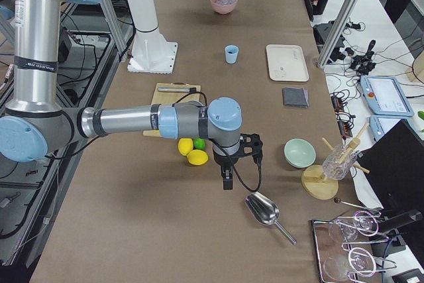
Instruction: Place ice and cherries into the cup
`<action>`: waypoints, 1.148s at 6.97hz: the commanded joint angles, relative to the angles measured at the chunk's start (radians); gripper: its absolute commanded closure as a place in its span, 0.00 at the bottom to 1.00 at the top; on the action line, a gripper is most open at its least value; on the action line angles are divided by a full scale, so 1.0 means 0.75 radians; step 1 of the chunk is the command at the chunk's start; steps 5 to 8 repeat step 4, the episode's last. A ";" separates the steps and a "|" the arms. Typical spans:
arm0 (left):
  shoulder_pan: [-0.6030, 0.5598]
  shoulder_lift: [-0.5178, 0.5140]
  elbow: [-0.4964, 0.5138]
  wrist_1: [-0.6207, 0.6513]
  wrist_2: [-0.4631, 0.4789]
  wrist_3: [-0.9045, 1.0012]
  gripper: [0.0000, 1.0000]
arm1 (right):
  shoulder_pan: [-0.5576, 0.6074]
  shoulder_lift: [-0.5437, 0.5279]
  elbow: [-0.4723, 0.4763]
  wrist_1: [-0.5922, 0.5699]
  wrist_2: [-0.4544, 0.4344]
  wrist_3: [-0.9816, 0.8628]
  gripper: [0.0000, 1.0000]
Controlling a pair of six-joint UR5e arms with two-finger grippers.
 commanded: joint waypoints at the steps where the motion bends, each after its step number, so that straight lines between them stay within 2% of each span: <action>1: 0.000 0.000 0.000 -0.002 0.002 0.000 0.01 | -0.002 0.000 0.000 0.000 0.000 -0.001 0.00; 8: 0.000 0.002 0.002 -0.002 0.002 0.000 0.01 | -0.003 -0.006 0.020 0.000 0.000 -0.001 0.00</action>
